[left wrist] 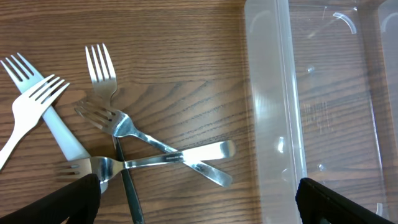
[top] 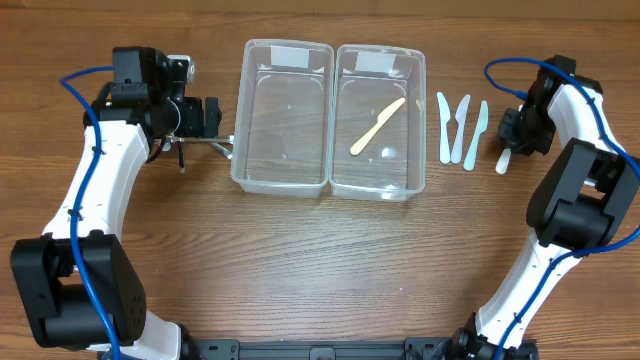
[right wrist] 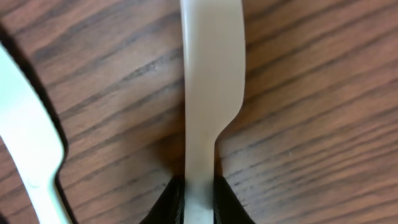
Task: Pack container
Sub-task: 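Move right gripper to the rightmost white plastic knife and grasp it, then carry white knife into right container and release it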
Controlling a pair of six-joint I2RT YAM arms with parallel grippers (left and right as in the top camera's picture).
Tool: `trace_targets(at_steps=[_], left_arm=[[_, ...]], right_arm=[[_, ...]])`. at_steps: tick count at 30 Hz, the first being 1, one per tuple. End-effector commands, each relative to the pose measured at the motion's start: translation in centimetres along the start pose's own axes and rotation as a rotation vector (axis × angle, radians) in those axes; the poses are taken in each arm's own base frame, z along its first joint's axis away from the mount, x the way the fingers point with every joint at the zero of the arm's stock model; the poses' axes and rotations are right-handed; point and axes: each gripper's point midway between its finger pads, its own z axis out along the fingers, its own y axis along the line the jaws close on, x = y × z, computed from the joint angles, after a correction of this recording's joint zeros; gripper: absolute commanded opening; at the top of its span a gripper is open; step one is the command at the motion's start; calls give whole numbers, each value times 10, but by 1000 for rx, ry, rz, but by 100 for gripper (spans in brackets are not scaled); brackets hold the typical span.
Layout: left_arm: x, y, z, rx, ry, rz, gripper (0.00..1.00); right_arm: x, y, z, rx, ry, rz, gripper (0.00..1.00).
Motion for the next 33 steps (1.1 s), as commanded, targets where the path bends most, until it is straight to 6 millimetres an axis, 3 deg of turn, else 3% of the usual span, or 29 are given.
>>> trace_targets(at_steps=[1,8,11,15,17,20,24,26,29,33], left_arm=[[-10,-5,-2,18,-21,28,100],[-10,-5,-2,18,-21,28,100],[-10,-5,-2,18,-21,28,100],[-10,-5,-2,18,-21,28,100],[-10,-5,-2,18,-21,28,100],[-10,-5,-2,18,-21,28,100],[-10,-5,-2,18,-21,28,100],[-10,-5,-2,18,-21,28,100],[-10,-5,-2,18,-21,28,100],[-10,-5,-2,18,-21,28,100]], right_arm=[[29,-3,21,22,115,-4,5],[22,-3,0,23,110,1,4],[9,5,-26,-9,57,-2,4],[-8,28,-80,-56,-72,-36,4],[-11,50,-120,-89,-165,-80,4],[-1,87,-159,-147,-238,-151,4],[26,147,-193,-212,-285,-241,4],[43,187,-197,-238,-287,-320,4],[57,224,-191,-263,-285,-369,4],[70,260,-161,-269,-250,-428,4]])
